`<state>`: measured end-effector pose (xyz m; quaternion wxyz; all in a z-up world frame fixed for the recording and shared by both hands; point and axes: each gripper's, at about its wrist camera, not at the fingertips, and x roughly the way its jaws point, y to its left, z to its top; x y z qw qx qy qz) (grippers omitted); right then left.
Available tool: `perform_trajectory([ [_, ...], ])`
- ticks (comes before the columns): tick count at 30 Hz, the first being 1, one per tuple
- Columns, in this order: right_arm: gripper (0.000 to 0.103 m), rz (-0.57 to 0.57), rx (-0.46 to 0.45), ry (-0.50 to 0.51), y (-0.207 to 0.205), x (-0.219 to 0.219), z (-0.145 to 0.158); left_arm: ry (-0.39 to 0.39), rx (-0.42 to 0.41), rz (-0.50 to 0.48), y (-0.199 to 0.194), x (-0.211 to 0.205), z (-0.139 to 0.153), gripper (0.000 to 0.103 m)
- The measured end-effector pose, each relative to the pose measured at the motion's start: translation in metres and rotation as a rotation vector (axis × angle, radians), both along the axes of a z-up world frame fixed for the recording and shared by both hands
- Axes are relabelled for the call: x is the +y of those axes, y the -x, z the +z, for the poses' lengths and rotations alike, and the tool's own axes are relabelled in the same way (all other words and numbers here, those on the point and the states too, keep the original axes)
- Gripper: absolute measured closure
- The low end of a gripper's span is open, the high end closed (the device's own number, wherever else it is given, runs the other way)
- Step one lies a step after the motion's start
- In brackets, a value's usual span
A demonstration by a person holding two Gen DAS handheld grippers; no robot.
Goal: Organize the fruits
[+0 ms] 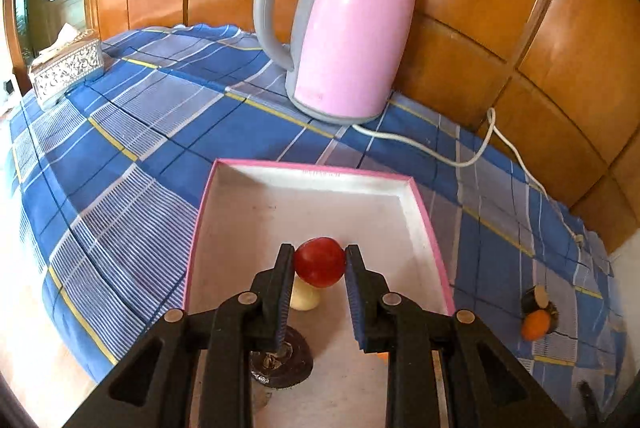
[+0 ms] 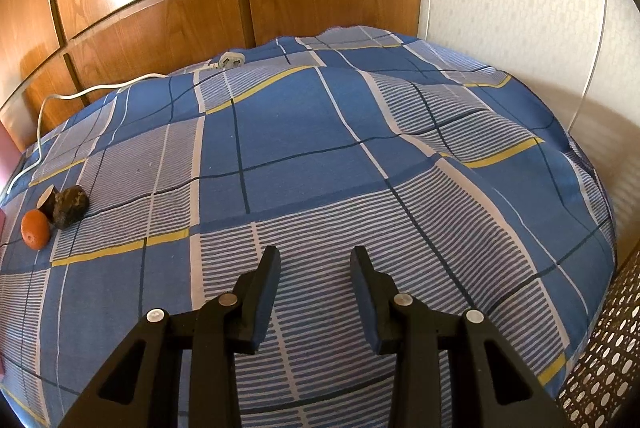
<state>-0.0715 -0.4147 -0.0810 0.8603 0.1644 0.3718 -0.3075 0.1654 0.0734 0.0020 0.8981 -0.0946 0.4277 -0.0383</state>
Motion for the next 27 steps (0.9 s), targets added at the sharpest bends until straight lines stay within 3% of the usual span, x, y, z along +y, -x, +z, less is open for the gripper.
perform_trajectory([
  [6,0.067,0.003,0.012,0.013,-0.001,0.003,0.000,-0.031,-0.016,-0.021,0.007,-0.009,-0.007,0.076],
  [10,0.067,0.002,0.015,0.020,-0.001,0.003,0.000,-0.081,-0.061,0.005,0.020,-0.011,-0.003,0.042],
  [27,0.066,-0.001,0.006,0.039,0.001,0.006,0.000,-0.093,-0.148,0.101,0.100,-0.010,0.014,0.021],
])
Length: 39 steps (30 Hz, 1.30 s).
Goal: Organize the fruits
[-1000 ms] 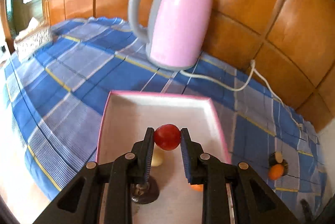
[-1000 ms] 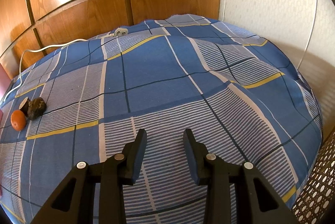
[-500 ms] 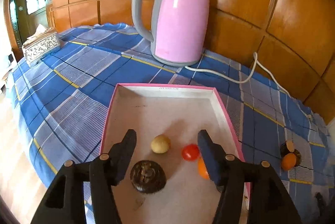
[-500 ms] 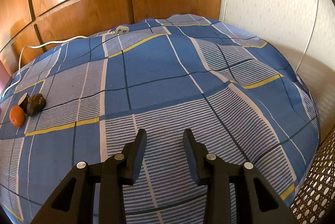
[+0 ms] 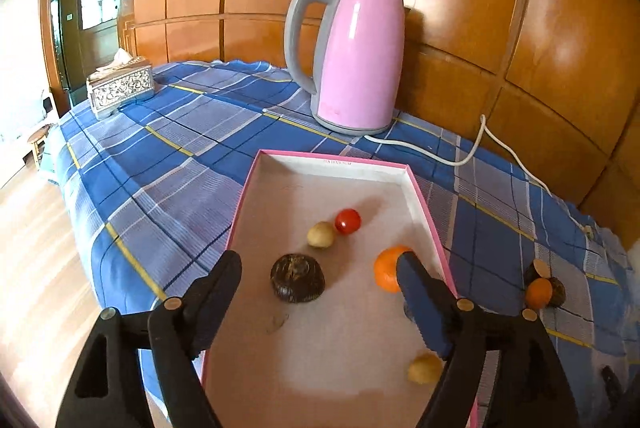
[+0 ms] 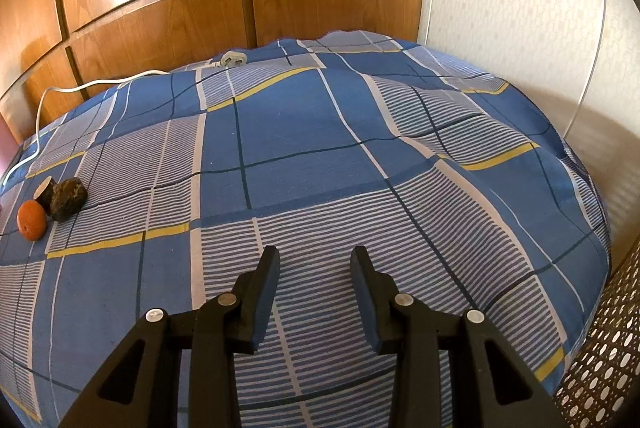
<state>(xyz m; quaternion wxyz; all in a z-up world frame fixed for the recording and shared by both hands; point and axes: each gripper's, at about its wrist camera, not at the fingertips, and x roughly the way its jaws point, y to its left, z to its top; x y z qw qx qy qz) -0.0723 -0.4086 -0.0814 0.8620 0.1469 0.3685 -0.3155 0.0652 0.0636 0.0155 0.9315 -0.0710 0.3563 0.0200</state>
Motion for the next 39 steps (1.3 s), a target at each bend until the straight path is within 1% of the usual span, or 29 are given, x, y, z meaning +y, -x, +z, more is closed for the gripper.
perform_trajectory([
  [7,0.063,0.005,-0.001,-0.001,0.000,0.000,0.000,0.008,0.010,-0.010,0.019,-0.002,-0.004,0.020],
  [14,0.062,0.005,0.001,0.005,-0.001,0.002,-0.001,0.019,0.036,-0.008,0.032,0.000,-0.014,0.017],
  [19,0.061,0.005,0.001,0.007,-0.001,0.002,-0.001,0.045,0.049,0.016,0.038,0.005,-0.019,0.014],
  [29,0.061,0.005,0.006,0.006,-0.001,0.003,-0.001,0.057,0.071,0.069,0.042,0.018,-0.027,0.007],
  [32,0.060,0.006,0.011,0.007,-0.001,0.003,-0.001,0.051,0.069,0.082,0.048,0.021,-0.030,0.006],
  [39,0.060,0.034,0.018,0.006,-0.006,0.009,0.001,0.034,0.080,0.096,0.052,0.024,-0.038,0.006],
])
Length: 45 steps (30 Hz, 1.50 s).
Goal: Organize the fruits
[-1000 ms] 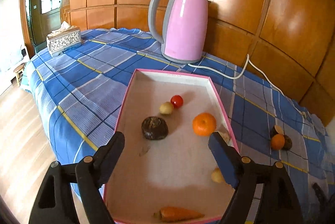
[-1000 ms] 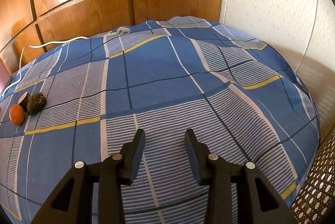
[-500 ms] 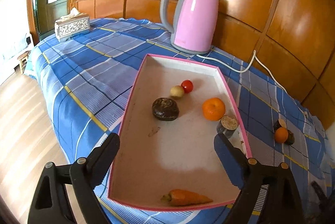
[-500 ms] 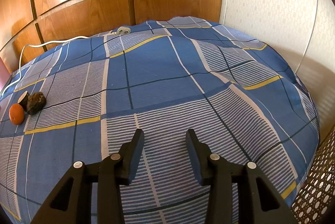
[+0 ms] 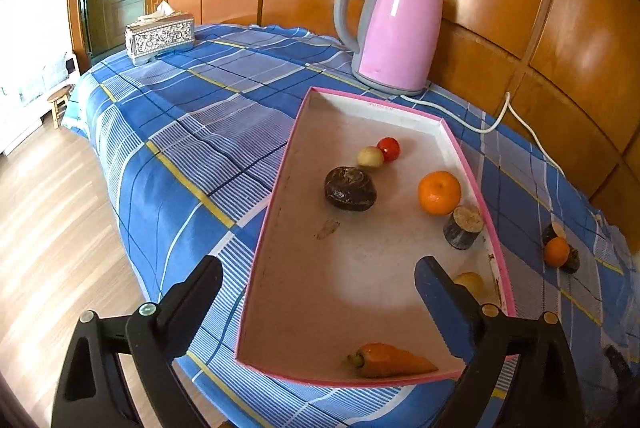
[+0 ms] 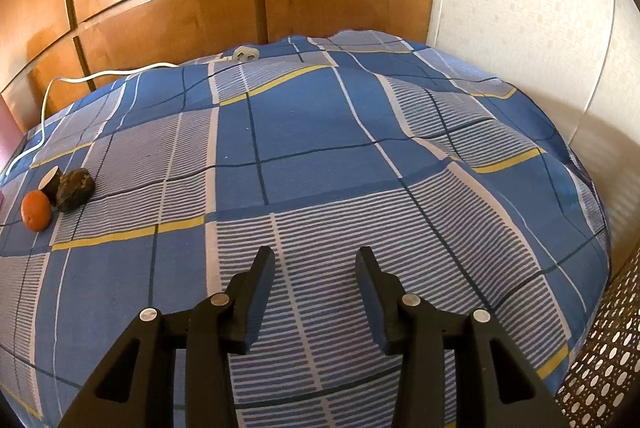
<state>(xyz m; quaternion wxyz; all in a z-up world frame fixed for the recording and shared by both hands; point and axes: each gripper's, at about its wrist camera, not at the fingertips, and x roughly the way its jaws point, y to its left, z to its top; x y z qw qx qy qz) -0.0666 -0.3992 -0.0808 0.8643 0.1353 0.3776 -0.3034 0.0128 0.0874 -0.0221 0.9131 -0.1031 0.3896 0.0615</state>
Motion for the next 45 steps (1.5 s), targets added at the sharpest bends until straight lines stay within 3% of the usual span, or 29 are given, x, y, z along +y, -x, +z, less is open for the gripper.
perform_trajectory([
  [7,0.061,0.090,-0.004,-0.051,-0.012,0.011,0.004,-0.012,-0.003,-0.036,0.001,-0.008,-0.002,0.006],
  [18,0.061,0.390,-0.019,-0.161,-0.067,0.069,0.020,-0.020,-0.024,-0.071,0.002,-0.013,0.001,0.006],
  [25,0.061,0.454,-0.013,-0.186,-0.104,0.085,0.027,-0.011,-0.019,-0.063,0.000,-0.010,0.000,0.006],
  [32,0.061,0.516,0.048,-0.139,-0.139,0.099,0.024,-0.007,-0.007,-0.042,-0.002,-0.005,-0.002,0.003],
  [36,0.058,0.571,0.096,-0.060,-0.156,0.111,0.020,-0.004,-0.005,-0.023,-0.003,-0.002,-0.002,0.002],
  [45,0.057,0.638,0.128,0.016,-0.172,0.123,0.017,-0.013,0.007,-0.022,-0.003,-0.002,-0.004,0.002],
])
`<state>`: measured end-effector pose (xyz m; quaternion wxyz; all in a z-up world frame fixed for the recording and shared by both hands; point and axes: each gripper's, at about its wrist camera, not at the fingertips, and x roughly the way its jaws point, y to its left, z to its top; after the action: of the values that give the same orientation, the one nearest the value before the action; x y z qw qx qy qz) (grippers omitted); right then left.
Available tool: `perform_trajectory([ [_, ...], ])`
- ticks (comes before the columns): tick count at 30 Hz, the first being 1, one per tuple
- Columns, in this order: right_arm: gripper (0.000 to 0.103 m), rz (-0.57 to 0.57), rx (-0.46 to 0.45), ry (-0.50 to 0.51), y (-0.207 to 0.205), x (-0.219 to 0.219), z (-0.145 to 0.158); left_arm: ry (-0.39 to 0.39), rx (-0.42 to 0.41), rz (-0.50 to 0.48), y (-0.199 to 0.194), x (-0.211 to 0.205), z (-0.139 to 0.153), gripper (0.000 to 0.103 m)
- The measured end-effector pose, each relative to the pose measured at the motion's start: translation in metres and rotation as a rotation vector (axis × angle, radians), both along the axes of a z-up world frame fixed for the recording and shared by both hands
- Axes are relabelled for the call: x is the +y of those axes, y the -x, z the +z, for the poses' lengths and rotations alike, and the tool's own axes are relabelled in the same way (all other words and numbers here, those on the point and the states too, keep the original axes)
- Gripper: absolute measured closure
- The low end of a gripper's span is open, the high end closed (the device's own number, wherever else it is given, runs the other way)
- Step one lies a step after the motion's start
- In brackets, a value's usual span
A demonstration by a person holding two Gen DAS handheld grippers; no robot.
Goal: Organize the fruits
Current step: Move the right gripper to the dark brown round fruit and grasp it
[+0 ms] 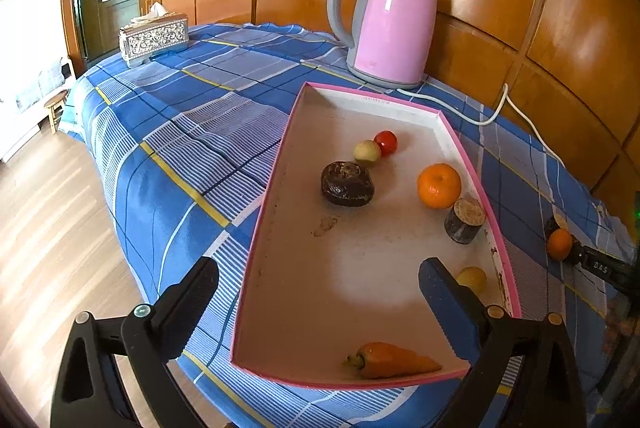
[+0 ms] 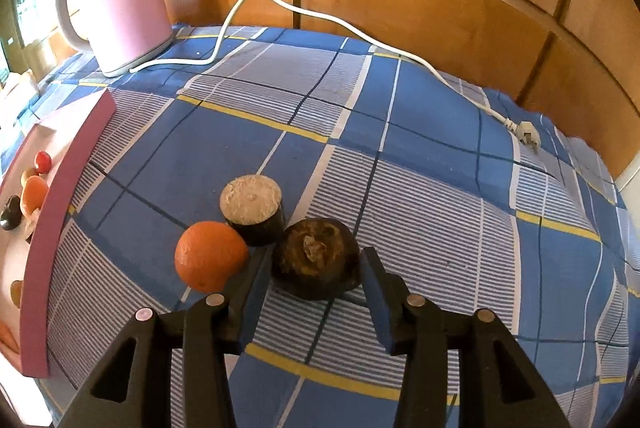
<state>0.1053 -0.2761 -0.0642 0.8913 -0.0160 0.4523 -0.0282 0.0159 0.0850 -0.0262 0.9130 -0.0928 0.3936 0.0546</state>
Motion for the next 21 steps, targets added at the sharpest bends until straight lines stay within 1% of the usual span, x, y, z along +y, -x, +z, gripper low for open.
perform_trajectory([
  [6,0.060,-0.027,-0.024,-0.033,0.012,-0.008,0.000,-0.007,0.001,-0.009,0.001,-0.003,0.000,0.002],
  [8,0.074,-0.046,-0.039,-0.061,0.020,-0.014,0.002,-0.008,0.002,-0.014,0.002,-0.005,0.000,0.002],
  [10,0.080,-0.056,-0.047,-0.081,0.026,-0.019,0.005,-0.008,0.007,-0.020,0.002,-0.006,-0.001,0.002],
  [11,0.082,-0.053,-0.044,-0.082,0.029,-0.019,0.006,-0.008,0.010,-0.023,0.003,-0.007,-0.001,0.002],
  [13,0.082,-0.047,-0.042,-0.074,0.033,-0.019,0.005,-0.008,0.008,-0.026,0.004,-0.008,-0.001,0.002],
  [16,0.082,-0.048,-0.039,-0.103,0.036,-0.023,0.004,-0.012,0.000,-0.036,0.006,-0.011,0.002,0.002],
  [18,0.077,-0.056,-0.035,-0.122,0.036,-0.027,0.004,-0.012,-0.001,-0.036,0.006,-0.011,0.002,0.001],
  [20,0.067,-0.060,-0.030,-0.121,0.035,-0.029,0.004,-0.005,0.007,-0.029,0.005,-0.010,0.000,0.001],
  [21,0.065,-0.060,-0.029,-0.127,0.035,-0.030,0.004,0.002,0.015,-0.022,0.005,-0.008,-0.002,0.001],
])
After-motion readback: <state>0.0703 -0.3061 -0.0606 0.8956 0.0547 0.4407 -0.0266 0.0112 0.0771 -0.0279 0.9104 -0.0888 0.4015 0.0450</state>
